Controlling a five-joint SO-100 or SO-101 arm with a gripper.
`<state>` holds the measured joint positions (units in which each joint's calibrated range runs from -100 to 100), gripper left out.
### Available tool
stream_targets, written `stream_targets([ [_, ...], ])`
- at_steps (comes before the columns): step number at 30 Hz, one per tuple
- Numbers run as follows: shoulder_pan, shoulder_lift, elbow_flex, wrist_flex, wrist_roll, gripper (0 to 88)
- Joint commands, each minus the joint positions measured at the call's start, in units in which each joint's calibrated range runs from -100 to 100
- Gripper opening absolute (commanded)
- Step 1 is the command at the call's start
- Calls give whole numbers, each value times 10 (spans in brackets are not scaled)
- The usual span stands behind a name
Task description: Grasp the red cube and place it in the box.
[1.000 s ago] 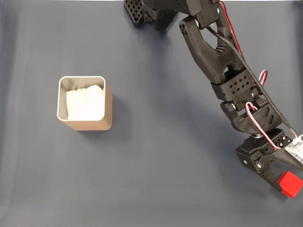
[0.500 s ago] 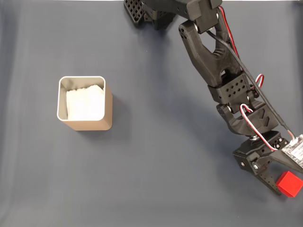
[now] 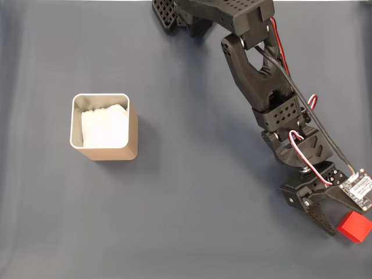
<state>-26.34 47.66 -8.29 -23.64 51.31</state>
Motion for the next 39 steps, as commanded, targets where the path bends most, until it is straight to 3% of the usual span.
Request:
stream_targets([
  [1,3,-1,-24,-14,2,350],
  [24,4,-8,-65,-12,-9,341],
  [39,5,-30,-65,2,-22,219],
])
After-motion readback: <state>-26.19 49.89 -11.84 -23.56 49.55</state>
